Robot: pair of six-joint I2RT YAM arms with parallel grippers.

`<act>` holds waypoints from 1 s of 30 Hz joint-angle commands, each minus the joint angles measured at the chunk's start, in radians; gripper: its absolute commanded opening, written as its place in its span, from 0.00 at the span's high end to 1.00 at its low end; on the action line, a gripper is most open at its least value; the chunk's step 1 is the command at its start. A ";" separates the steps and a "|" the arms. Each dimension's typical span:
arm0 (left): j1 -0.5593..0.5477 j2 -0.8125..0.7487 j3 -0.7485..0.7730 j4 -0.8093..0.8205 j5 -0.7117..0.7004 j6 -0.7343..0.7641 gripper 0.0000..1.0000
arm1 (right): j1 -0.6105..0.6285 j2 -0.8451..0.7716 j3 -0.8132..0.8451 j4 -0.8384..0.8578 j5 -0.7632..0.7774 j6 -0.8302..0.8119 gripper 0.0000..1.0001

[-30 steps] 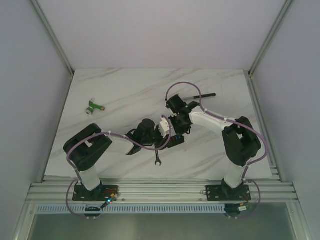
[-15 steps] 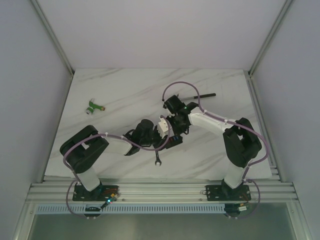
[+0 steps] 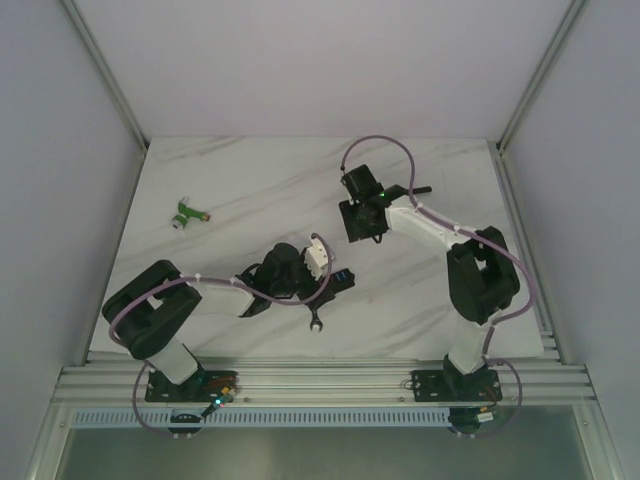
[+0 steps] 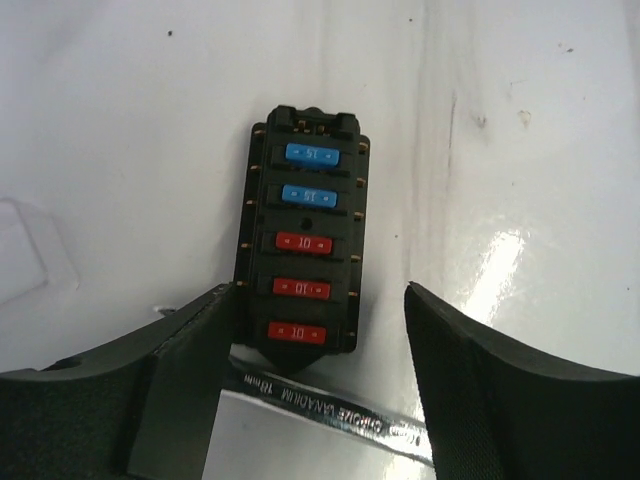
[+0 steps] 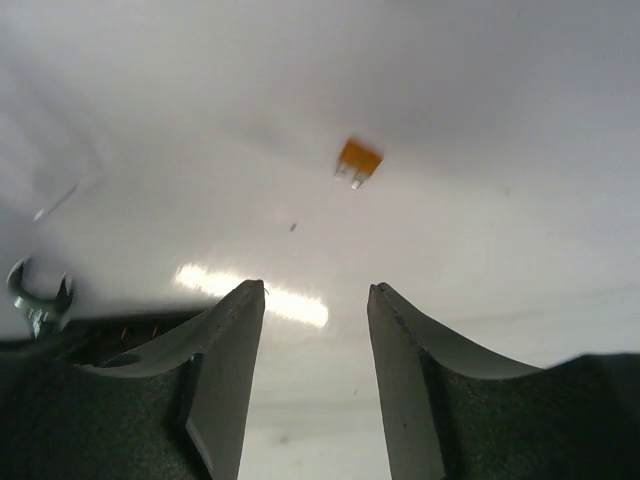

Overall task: Snap on the fuse box
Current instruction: Install the fuse at the fuse box base, then pick up the fuse from the center of the board.

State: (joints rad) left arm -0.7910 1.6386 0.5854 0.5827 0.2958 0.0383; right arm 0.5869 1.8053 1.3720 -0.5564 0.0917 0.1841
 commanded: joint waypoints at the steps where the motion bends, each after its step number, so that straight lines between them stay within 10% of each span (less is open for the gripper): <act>1: 0.007 -0.072 -0.036 0.013 -0.053 -0.036 0.21 | -0.030 0.092 0.085 0.045 0.080 0.059 0.46; 30: 0.040 -0.100 -0.046 0.097 -0.134 -0.234 0.14 | -0.079 0.304 0.143 0.034 0.092 0.239 0.55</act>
State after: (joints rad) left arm -0.7586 1.5269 0.5480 0.6159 0.1452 -0.1673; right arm 0.5137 2.1014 1.5455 -0.5056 0.1917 0.4038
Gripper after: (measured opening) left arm 0.861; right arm 0.457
